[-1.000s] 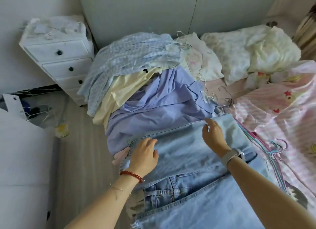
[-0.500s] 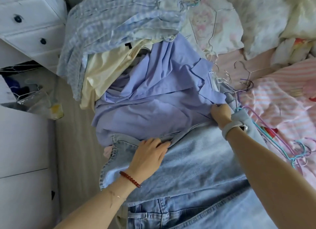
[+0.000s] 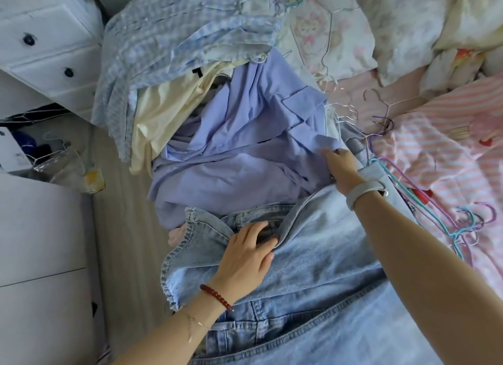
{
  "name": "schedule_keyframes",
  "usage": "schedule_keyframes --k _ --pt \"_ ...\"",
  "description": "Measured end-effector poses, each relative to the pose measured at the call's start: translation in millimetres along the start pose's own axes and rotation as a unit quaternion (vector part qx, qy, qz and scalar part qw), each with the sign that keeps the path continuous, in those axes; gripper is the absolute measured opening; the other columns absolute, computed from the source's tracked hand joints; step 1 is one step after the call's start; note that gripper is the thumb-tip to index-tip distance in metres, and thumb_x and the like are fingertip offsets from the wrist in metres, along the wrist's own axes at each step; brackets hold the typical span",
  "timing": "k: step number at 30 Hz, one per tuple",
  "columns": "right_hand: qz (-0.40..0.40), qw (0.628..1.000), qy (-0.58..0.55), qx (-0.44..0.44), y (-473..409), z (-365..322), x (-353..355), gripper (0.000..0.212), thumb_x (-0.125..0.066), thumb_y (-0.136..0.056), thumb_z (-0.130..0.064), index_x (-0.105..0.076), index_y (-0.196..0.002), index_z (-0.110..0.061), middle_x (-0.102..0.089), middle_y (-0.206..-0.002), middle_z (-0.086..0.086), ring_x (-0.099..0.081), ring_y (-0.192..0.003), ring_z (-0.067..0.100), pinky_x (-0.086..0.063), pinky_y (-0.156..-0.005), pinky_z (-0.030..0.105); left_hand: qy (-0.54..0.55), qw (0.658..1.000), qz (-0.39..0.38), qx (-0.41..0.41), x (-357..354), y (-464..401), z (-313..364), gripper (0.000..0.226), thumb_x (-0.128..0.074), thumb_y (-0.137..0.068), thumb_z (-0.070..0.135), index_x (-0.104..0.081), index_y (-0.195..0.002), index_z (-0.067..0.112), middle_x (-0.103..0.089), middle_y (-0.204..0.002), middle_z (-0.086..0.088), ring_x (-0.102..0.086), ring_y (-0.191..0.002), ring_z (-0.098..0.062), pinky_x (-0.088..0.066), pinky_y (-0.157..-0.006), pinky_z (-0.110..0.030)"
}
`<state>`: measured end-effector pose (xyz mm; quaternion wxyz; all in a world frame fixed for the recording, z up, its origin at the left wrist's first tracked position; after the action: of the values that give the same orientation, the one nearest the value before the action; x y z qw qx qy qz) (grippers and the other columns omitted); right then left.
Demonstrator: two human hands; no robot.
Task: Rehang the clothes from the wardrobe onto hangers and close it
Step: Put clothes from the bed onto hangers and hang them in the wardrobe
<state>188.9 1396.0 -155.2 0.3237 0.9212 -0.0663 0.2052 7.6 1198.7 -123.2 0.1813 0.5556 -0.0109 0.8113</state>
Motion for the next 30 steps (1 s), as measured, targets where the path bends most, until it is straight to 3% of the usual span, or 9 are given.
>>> schedule_keyframes --k 2,4,8,11,15,19,25,27,30 --pt "-0.014 0.998 -0.052 -0.027 5.3 -3.0 -2.5 0.021 -0.051 -0.089 -0.027 -0.052 -0.08 -0.008 -0.054 -0.081 0.009 -0.052 -0.081 0.023 -0.048 -0.069 0.036 0.008 0.999 -0.047 0.016 -7.0 3.4 -3.0 0.036 -0.049 -0.093 0.031 -0.055 -0.127 0.022 -0.034 -0.146 -0.009 -0.03 -0.135 -0.028 -0.033 -0.104 -0.043" --pt "-0.011 0.995 -0.091 -0.027 13.9 -10.1 -3.1 0.018 -0.052 -0.087 -0.024 -0.055 -0.09 -0.007 -0.057 -0.092 0.012 -0.055 -0.086 0.026 -0.049 -0.08 0.04 0.012 0.997 -0.079 0.017 -13.8 9.4 -6.7 0.043 -0.036 -0.097 0.036 -0.04 -0.138 0.027 -0.022 -0.152 -0.002 -0.017 -0.139 -0.019 -0.02 -0.11 -0.037" --pt "0.007 0.989 -0.136 0.051 43.8 -48.6 -9.5 0.021 -0.05 -0.088 -0.016 -0.061 -0.095 0.001 -0.054 -0.07 0.004 -0.051 -0.068 0.017 -0.042 -0.056 0.023 0.012 0.996 -0.086 -0.002 -12.5 17.4 -9.0 0.045 -0.034 -0.097 0.034 -0.032 -0.142 0.027 -0.029 -0.149 0.001 -0.022 -0.137 -0.015 -0.02 -0.109 -0.034" --pt "0.047 0.979 -0.157 0.122 86.1 -76.4 -25.6 0.027 -0.043 -0.091 -0.013 -0.059 -0.096 0.009 -0.049 -0.068 0.007 -0.039 -0.054 0.008 -0.033 -0.043 0.015 0.076 0.997 -0.031 0.013 6.1 20.5 -14.5 0.042 -0.039 -0.097 0.027 -0.04 -0.139 0.021 -0.039 -0.144 -0.001 -0.03 -0.134 -0.017 -0.025 -0.11 -0.034" --pt "0.059 0.97 -0.18 0.155 162.0 -48.7 -58.4 0.021 -0.036 -0.097 -0.011 -0.044 -0.08 -0.003 -0.039 -0.064 -0.001 -0.033 -0.057 0.006 -0.032 -0.049 0.011 0.145 0.975 0.141 0.094 59.8 38.7 -47.5 0.034 -0.051 -0.091 0.011 -0.054 -0.124 0.006 -0.057 -0.122 -0.011 -0.052 -0.11 -0.024 -0.042 -0.096 -0.038" --pt "-0.028 0.978 -0.119 0.172 237.2 29.5 -78.6 0.014 -0.036 -0.098 -0.015 -0.045 -0.087 -0.012 -0.045 -0.063 -0.004 -0.037 -0.053 0.003 -0.031 -0.052 0.02 0.154 0.953 0.188 0.181 109.6 69.5 -87.6 0.045 -0.049 -0.094 0.015 -0.04 -0.137 0.005 -0.042 -0.138 -0.013 -0.04 -0.129 -0.027 -0.034 -0.104 -0.035" --pt "-0.147 0.945 -0.01 0.294 303.1 51.3 -48.8 0.005 -0.048 -0.094 -0.018 -0.051 -0.091 -0.014 -0.038 -0.04 -0.007 -0.03 -0.037 0.005 -0.023 -0.04 0.016 -0.027 0.987 0.149 0.043 170.3 67.4 -61.4 0.06 -0.048 -0.093 0.011 -0.021 -0.146 0.017 -0.014 -0.154 -0.009 -0.014 -0.141 -0.032 -0.023 -0.109 -0.051" --pt "-0.115 0.939 0.017 0.324 313.9 43.4 -33.0 0.006 -0.053 -0.092 -0.02 -0.053 -0.09 -0.014 -0.038 -0.039 -0.008 -0.036 -0.037 0.002 -0.025 -0.039 0.014 -0.057 0.988 0.143 0.032 180.7 66.4 -49.2 0.054 -0.047 -0.092 0.009 -0.032 -0.143 0.019 -0.023 -0.153 -0.004 -0.012 -0.142 -0.029 -0.02 -0.108 -0.053" --pt "-0.052 0.932 0.09 0.347 322.7 40.6 -10.9 0.017 -0.051 -0.093 -0.023 -0.057 -0.096 -0.008 -0.049 -0.053 -0.001 -0.047 -0.05 0.009 -0.035 -0.049 0.023 -0.111 0.975 0.189 0.027 194.1 83.9 -29.9 0.025 -0.046 -0.091 0.011 -0.061 -0.11 0.008 -0.061 -0.116 -0.012 -0.047 -0.121 -0.028 -0.017 -0.108 -0.049"
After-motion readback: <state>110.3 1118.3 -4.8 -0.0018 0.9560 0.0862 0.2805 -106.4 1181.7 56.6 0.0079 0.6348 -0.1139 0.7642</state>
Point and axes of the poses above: each hand's wrist, its own y-axis away from the middle knuckle, its own x-axis out of the back of the hand, z = x × y, the point moved 5 cm from there along -y, towards the middle knuckle
